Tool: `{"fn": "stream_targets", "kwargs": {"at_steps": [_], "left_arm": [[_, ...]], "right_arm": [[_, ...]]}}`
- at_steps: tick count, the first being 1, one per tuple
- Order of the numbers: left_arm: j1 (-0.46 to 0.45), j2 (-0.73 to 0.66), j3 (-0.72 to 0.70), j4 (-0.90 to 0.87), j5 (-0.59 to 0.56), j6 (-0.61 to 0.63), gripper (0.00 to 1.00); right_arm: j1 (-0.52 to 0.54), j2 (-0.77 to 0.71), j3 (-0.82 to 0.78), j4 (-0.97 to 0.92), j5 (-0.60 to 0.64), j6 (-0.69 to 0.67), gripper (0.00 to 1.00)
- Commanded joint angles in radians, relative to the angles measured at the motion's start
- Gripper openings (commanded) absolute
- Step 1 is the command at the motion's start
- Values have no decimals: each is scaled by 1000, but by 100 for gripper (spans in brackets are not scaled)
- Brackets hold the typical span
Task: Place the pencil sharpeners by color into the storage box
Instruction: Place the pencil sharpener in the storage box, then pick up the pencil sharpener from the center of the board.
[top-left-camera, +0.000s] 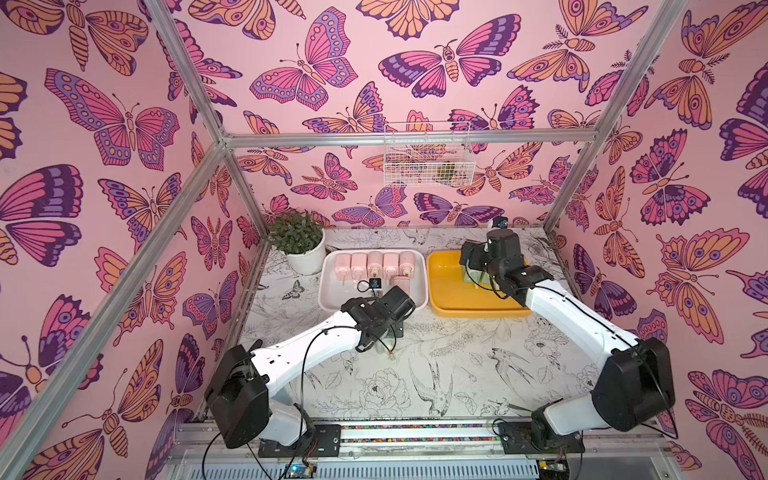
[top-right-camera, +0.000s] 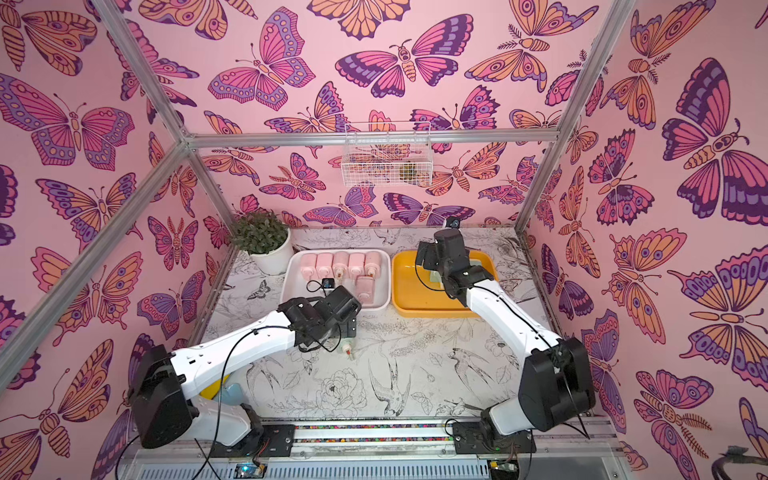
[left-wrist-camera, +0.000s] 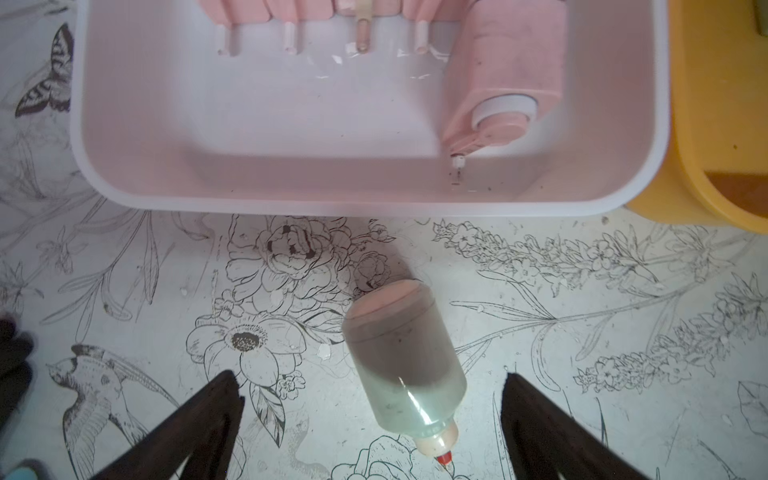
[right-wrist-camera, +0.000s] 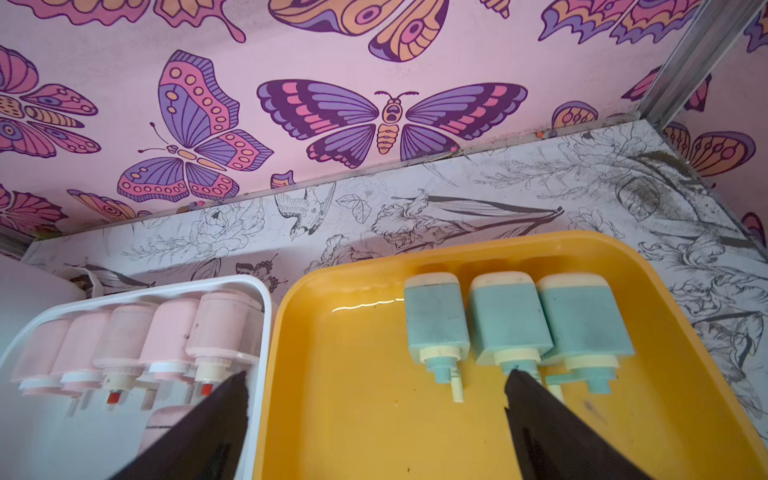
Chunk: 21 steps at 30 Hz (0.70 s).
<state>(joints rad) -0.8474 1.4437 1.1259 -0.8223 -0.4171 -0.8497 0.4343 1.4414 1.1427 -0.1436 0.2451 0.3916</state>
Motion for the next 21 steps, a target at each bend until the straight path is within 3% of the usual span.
{"fn": "stream_targets", "kwargs": {"at_steps": [1, 12, 21], "left_arm": [[17, 14, -12, -72, -13, -168, 100], [30, 203, 55, -27, 86, -229, 100], [45, 232, -28, 102, 183, -231, 95]], "right_arm": [[-11, -56, -40, 59, -36, -4, 99], [-12, -68, -63, -40, -93, -12, 99], [-12, -59, -83, -46, -93, -4, 99]]}}
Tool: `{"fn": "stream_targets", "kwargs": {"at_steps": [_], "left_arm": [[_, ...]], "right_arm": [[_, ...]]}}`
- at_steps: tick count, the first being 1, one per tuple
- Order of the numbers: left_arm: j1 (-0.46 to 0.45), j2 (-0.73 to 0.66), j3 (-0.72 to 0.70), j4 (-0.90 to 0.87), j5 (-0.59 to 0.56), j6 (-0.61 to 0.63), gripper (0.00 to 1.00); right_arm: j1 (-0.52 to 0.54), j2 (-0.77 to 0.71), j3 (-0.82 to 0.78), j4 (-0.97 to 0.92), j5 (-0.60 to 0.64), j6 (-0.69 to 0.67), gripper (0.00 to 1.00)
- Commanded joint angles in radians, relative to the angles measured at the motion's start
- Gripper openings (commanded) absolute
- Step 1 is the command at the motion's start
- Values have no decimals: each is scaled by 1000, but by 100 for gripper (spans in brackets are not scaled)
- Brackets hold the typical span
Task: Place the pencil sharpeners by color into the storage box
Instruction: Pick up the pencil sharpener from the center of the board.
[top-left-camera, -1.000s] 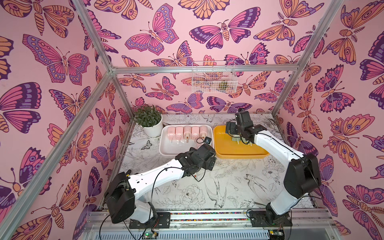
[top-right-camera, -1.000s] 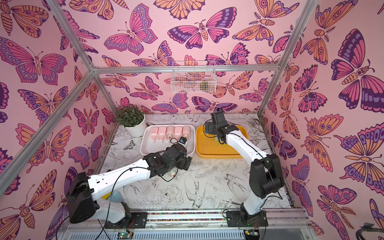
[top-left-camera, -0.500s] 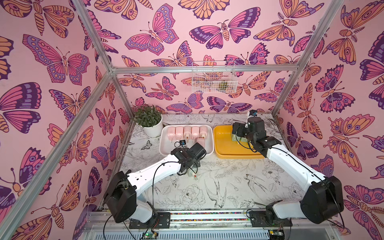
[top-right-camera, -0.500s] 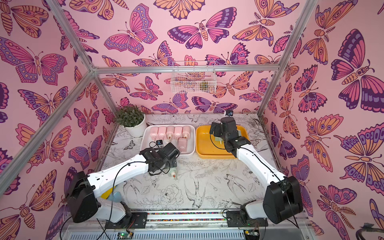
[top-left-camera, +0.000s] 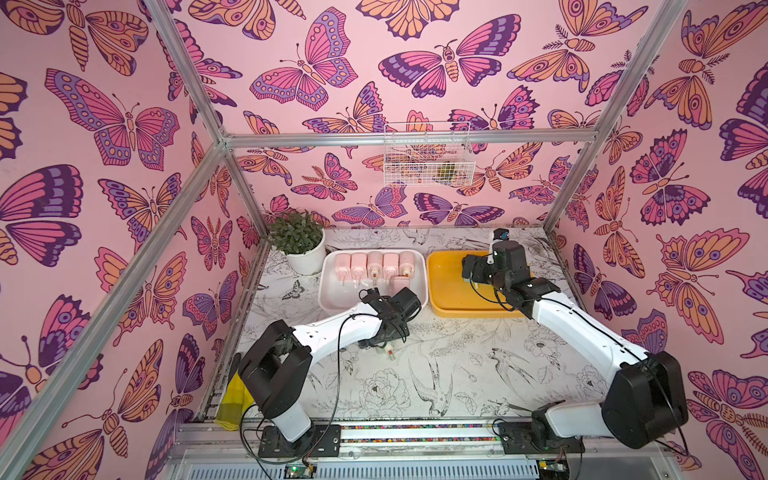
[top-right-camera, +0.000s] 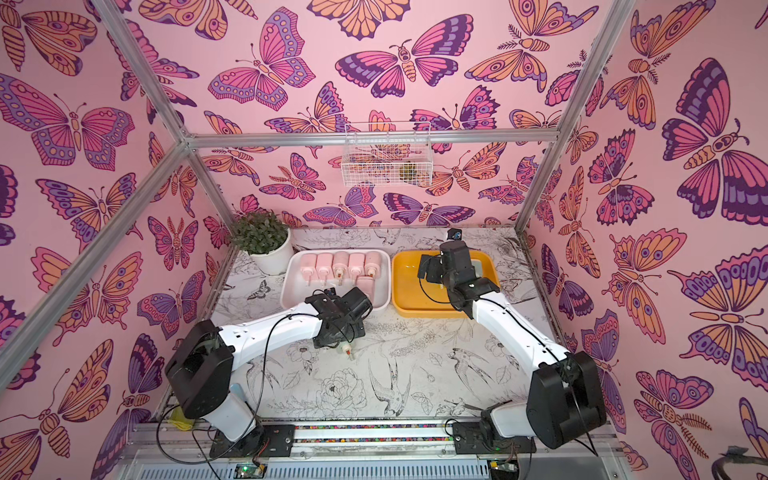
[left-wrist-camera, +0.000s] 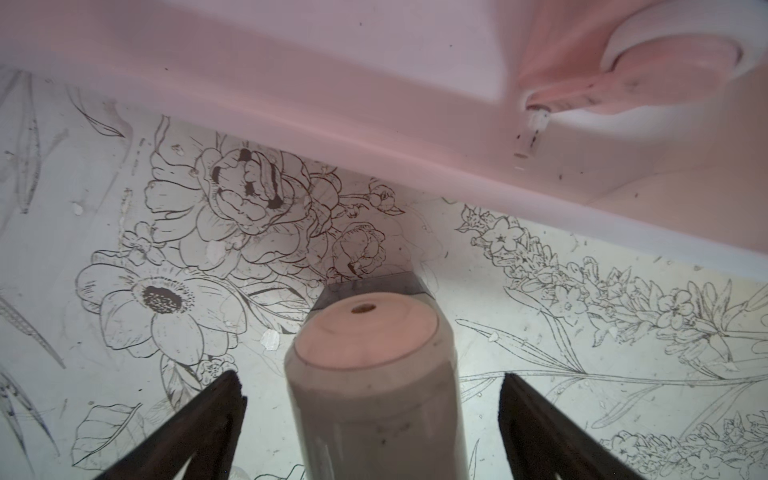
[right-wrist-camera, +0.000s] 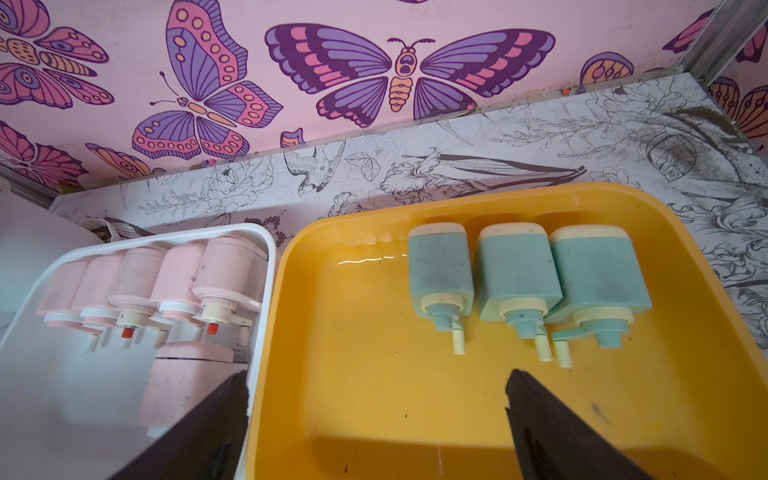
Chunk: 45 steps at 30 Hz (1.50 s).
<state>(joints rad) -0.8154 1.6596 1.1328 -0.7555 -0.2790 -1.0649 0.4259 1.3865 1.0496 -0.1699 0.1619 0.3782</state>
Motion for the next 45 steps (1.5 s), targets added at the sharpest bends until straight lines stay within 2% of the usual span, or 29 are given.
{"fn": "stream_targets", "kwargs": {"at_steps": [1, 9, 22, 28, 31, 32, 33, 37, 41, 45], "left_arm": [[16, 19, -39, 36, 41, -20, 95], [32, 62, -54, 65, 56, -24, 92], [32, 79, -48, 77, 91, 10, 63], [32, 69, -50, 77, 93, 18, 55], [31, 63, -48, 76, 102, 43, 47], [31, 60, -46, 75, 107, 54, 41], [30, 57, -44, 75, 110, 67, 35], [22, 44, -43, 74, 129, 111, 0], [14, 13, -37, 72, 159, 149, 0], [-19, -35, 5, 71, 158, 239, 0]], "right_arm": [[-3, -3, 12, -26, -11, 8, 99], [-4, -13, 10, -41, -16, 11, 100], [-3, -14, 4, -58, -35, 22, 100], [-3, -20, -7, -44, 15, 36, 99], [-3, -20, -25, -20, 49, 52, 99], [-2, -20, -29, -16, 59, 57, 99], [-3, -19, -32, -14, 65, 66, 99], [-3, -10, -30, -13, 47, 36, 99], [-2, -23, -40, -9, 52, 17, 99], [-3, -36, -47, -8, 68, 12, 99]]}}
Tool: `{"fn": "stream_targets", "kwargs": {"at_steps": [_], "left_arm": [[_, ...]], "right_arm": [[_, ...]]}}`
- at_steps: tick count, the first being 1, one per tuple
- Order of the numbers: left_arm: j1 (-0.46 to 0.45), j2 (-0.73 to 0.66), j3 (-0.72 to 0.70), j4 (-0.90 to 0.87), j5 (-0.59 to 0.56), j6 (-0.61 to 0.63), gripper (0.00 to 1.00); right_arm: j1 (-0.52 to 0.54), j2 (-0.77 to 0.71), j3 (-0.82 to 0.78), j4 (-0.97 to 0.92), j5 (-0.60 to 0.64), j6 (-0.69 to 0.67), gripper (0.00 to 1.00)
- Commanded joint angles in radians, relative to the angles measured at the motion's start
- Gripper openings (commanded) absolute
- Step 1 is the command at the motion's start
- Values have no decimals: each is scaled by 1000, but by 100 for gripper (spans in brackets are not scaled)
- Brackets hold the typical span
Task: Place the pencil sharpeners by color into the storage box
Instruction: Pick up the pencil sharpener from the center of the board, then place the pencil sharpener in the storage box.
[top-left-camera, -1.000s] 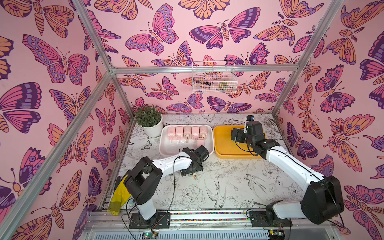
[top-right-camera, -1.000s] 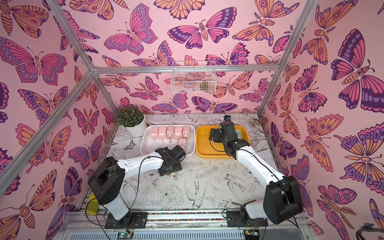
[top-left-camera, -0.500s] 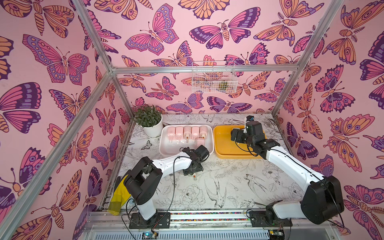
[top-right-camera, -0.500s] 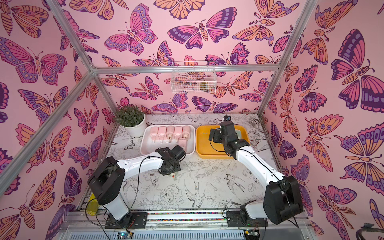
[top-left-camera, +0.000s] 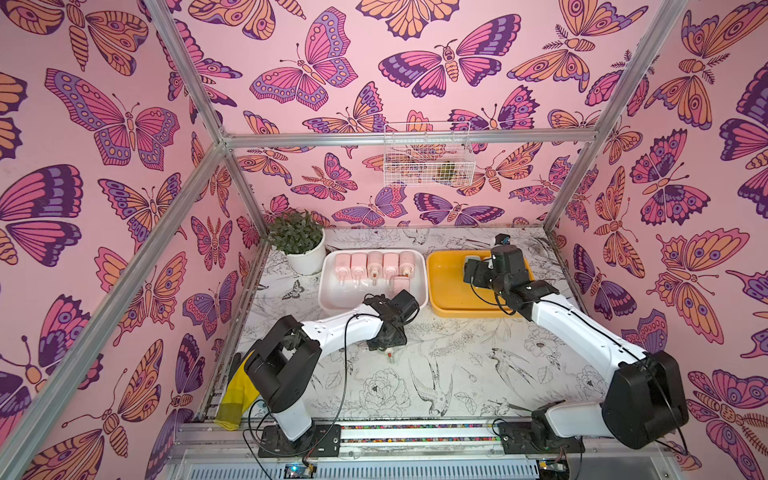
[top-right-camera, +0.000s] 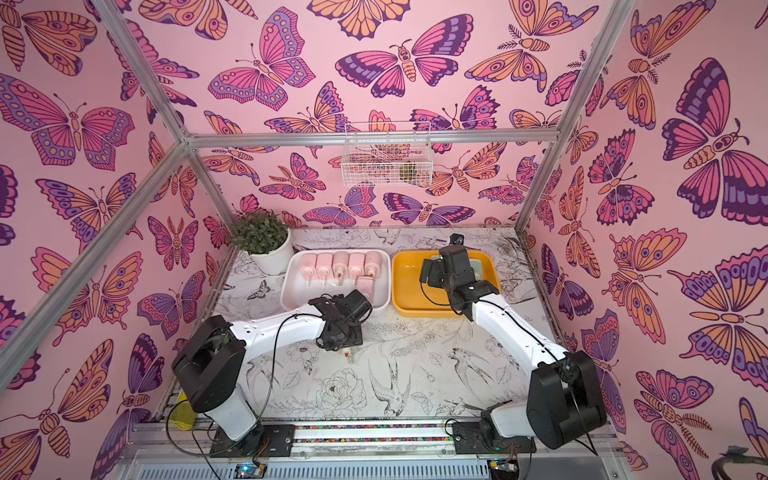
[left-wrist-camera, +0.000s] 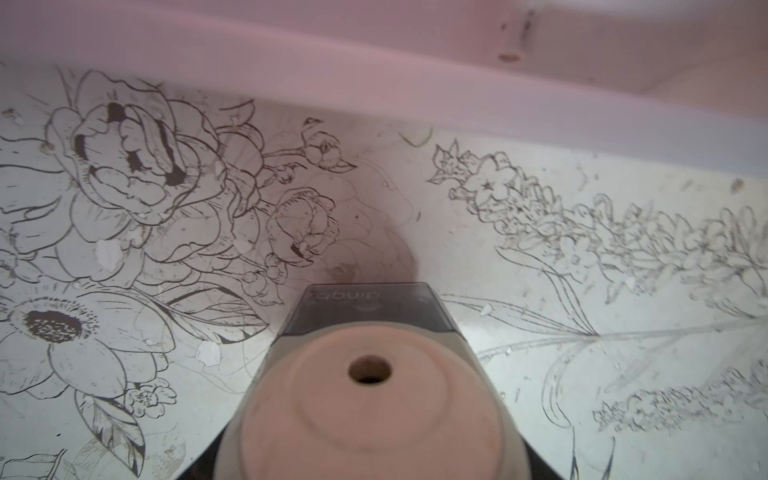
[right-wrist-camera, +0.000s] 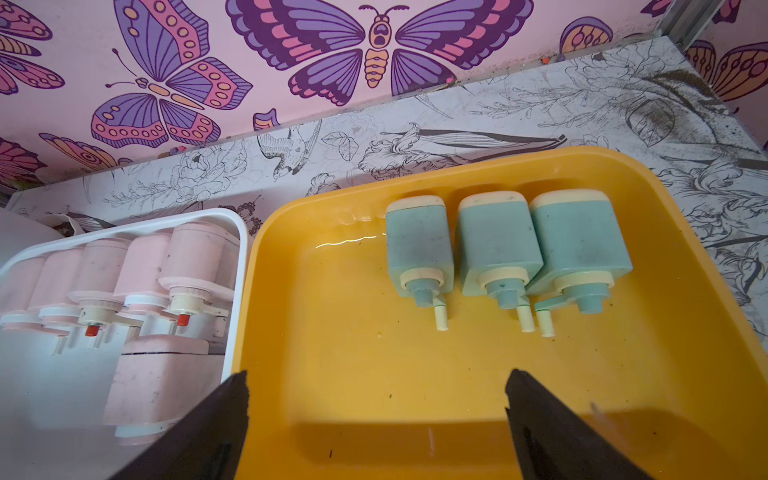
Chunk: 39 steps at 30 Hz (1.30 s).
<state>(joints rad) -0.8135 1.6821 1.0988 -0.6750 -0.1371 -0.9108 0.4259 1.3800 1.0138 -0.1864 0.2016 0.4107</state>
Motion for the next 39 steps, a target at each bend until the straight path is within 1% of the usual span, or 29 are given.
{"fn": "stream_targets", "kwargs": {"at_steps": [1, 4, 7, 11, 14, 20, 27, 30, 33, 37, 39], "left_arm": [[-25, -66, 54, -8, 19, 101, 0], [-40, -79, 100, -8, 22, 146, 0], [-60, -84, 142, 3, -6, 202, 0], [-75, -73, 187, 45, -43, 273, 0], [-75, -44, 238, 85, -46, 320, 0], [-75, 66, 399, 137, -52, 412, 0], [-75, 260, 621, 148, -28, 501, 0], [-72, 336, 711, 145, -26, 498, 0], [-62, 408, 790, 134, -38, 457, 0], [-50, 528, 950, 42, -91, 388, 0], [-47, 591, 1046, -30, -125, 356, 0]], "right_arm": [[-3, -33, -13, 11, 30, -20, 99], [-2, -51, -30, 28, 23, -12, 99], [-3, -89, -67, 69, 21, -2, 99], [-2, -152, -128, 129, 41, 5, 100], [-2, -192, -171, 163, 71, 13, 100], [-4, -257, -254, 186, 107, 37, 100], [-5, -286, -308, 142, 155, 52, 100], [-31, -286, -320, 124, 132, 61, 100], [-82, -290, -327, 111, 41, 57, 100], [-158, -290, -320, 82, -66, 45, 100], [-181, -292, -316, 65, -83, 40, 100]]}}
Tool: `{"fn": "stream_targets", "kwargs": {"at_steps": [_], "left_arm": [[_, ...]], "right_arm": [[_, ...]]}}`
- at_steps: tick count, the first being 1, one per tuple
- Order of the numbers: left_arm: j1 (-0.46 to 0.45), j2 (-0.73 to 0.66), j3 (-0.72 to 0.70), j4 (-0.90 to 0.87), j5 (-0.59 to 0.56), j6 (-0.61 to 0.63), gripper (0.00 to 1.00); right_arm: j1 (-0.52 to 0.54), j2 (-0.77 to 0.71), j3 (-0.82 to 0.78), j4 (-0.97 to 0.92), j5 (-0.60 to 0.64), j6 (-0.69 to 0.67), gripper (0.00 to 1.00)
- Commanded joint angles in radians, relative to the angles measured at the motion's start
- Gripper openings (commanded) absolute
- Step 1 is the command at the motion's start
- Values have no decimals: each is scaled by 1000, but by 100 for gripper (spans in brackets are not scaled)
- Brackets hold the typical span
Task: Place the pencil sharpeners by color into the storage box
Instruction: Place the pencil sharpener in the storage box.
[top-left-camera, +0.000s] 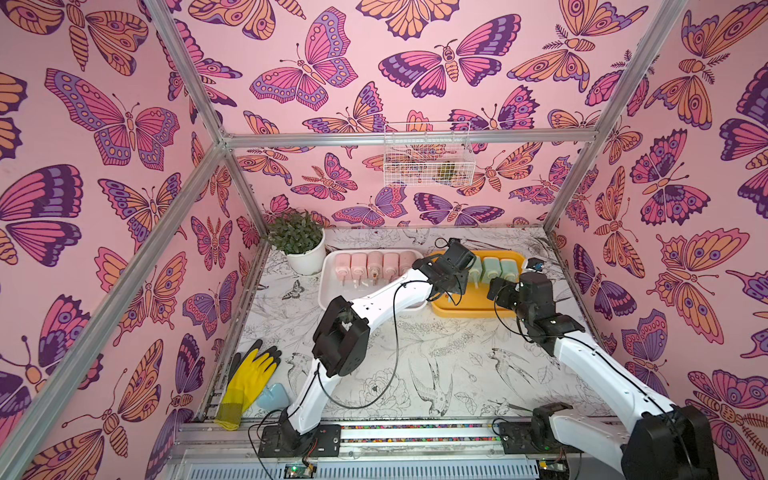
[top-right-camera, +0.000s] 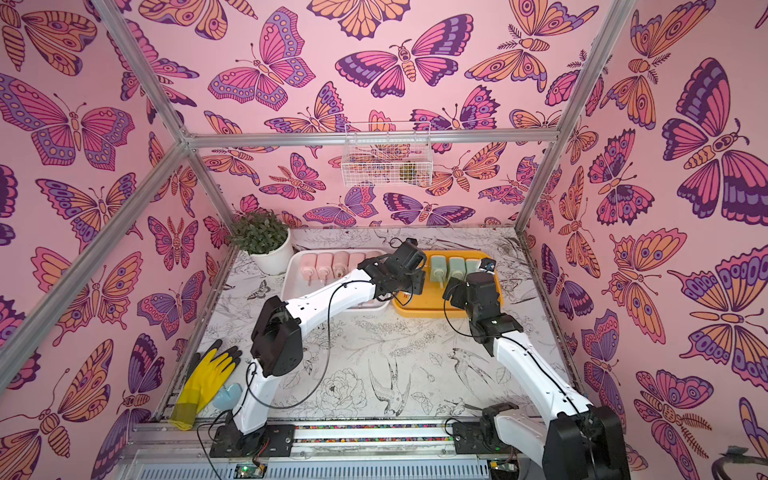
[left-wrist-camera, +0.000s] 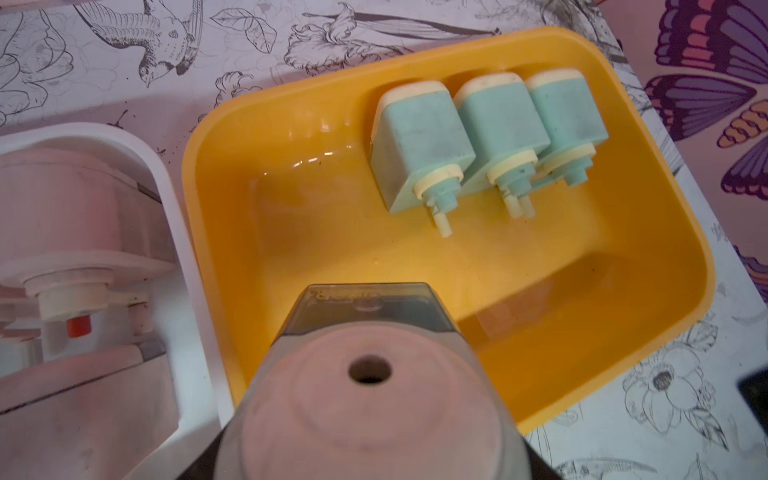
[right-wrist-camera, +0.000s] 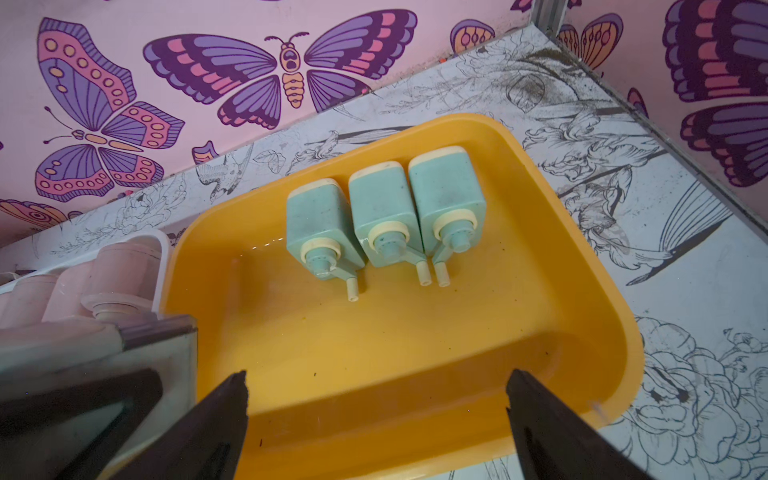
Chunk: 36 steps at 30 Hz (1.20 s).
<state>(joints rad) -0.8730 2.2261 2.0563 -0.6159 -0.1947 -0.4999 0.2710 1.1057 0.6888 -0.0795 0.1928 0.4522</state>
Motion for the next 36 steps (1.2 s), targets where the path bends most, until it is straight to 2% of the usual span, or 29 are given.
{"fn": "stream_targets", "kwargs": {"at_steps": [1, 3, 12, 19, 24, 30, 32, 34, 36], "left_arm": [[14, 78, 134, -117, -82, -66, 0], [17, 135, 221, -168, -101, -96, 0], [38, 327, 498, -232, -43, -195, 0], [78, 418, 605, -238, 46, -236, 0], [109, 483, 681, -237, 55, -234, 0], [113, 508, 695, -197, 73, -221, 0], [115, 513, 695, -183, 78, -224, 10], [115, 519, 694, -166, 89, -224, 12], [115, 526, 694, -152, 98, -229, 19]], "right_arm": [[-32, -18, 13, -52, -75, -6, 100], [-36, -18, 21, -68, -75, -20, 99], [-36, -7, 41, -105, -65, -33, 100], [-36, 2, 43, -116, -63, -36, 99], [-36, 12, 47, -112, -69, -31, 99], [-36, 42, 70, -123, -73, -32, 99], [-36, 53, 75, -127, -81, -31, 99], [-36, 59, 78, -131, -83, -29, 99], [-36, 64, 78, -135, -85, -27, 99]]}}
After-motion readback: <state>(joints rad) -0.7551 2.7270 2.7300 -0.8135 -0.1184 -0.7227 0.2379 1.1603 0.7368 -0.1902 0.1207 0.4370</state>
